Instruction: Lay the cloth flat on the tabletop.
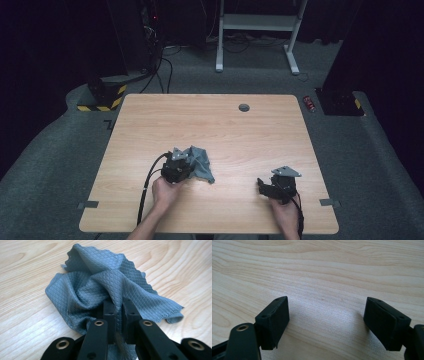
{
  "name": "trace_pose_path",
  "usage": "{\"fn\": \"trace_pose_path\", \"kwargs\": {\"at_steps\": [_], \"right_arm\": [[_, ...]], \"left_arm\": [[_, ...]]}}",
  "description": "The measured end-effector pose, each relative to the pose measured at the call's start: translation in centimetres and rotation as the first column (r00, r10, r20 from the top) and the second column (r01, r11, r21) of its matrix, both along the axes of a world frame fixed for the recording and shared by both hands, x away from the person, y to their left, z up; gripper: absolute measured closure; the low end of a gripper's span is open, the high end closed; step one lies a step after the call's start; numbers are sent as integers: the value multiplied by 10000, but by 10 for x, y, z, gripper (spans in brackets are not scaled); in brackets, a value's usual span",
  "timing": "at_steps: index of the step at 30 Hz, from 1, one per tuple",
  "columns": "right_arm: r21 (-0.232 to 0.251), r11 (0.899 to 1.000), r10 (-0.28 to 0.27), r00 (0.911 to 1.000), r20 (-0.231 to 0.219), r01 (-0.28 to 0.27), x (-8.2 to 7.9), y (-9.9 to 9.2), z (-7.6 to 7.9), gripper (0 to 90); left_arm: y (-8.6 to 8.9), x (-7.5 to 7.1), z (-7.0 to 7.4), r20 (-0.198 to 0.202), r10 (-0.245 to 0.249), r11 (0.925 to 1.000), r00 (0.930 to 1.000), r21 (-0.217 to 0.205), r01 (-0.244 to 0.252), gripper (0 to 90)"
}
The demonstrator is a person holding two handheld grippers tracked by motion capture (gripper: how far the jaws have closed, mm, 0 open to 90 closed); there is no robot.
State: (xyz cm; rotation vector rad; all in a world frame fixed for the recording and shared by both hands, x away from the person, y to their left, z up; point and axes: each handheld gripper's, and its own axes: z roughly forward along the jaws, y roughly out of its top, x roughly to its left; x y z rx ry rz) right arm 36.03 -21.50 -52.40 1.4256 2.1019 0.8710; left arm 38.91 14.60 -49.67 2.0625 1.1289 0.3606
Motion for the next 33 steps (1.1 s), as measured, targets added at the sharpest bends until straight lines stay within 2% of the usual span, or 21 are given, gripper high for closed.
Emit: {"fn": "trace_pose_path", "kwargs": {"at_steps": [3, 6, 14, 19, 24, 29, 31, 33], "right_arm": [[0, 10000, 0, 10000, 5, 0, 0, 0, 0, 203], [3, 10000, -4, 10000, -1, 4, 0, 0, 0, 203], [-3, 10000, 1, 10000, 3, -1, 0, 0, 0, 203], [-3, 10000, 0, 10000, 1, 0, 0, 0, 0, 203], [-3, 10000, -1, 10000, -1, 1, 0, 0, 0, 203], [-8, 10000, 0, 10000, 3, 0, 0, 0, 0, 204], [-16, 10000, 82, 10000, 44, -82, 0, 0, 0, 229], [19, 10000, 84, 10000, 50, -84, -1, 0, 0, 237]], "left_arm": [[-7, -1, 8, 187, -316, 9995, 9993, -59, 317, 836], [-14, -2, 12, 236, -531, 9978, 9983, -390, 540, 837], [-39, -3, 18, 414, -1170, 9921, 9923, -408, 1187, 837], [-55, -2, 17, 369, -1422, 9865, 9891, -766, 1447, 837], [-70, -1, 10, 360, -1769, 9823, 9836, -565, 1787, 833], [-75, 2, 0, -14, -1814, 9828, 9834, -370, 1812, 809], [-75, 1, -1, -35, -1815, 9829, 9834, -332, 1813, 763], [-73, -3, -2, -84, -1719, 9848, 9851, -262, 1717, 680]]}}
